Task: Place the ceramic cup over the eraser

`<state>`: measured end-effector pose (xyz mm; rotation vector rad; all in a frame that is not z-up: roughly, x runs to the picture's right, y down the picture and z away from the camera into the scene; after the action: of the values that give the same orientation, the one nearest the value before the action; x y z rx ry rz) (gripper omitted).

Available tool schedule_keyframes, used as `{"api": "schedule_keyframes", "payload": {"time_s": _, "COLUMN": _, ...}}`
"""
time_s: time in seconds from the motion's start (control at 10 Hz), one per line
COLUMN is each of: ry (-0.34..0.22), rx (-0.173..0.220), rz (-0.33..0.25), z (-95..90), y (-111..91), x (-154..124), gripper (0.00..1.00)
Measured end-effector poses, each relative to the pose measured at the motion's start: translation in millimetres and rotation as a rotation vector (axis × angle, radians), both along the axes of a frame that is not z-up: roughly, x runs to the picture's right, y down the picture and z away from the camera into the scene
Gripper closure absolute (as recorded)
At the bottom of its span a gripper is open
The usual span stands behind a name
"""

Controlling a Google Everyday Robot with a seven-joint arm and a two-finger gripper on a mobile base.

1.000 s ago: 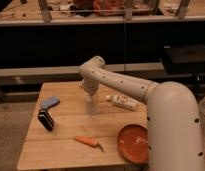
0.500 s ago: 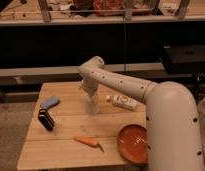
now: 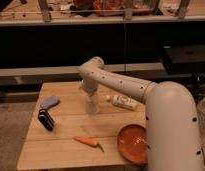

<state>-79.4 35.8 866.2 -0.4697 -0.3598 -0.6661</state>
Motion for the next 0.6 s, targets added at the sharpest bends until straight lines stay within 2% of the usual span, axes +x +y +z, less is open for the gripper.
{"api": "schedule_keyframes", "payload": {"time_s": 0.6, "ry": -0.002, "rx": 0.002, "rz": -0.007, "z": 0.9, "y": 1.7, "x": -1.1, "gripper": 0.21}}
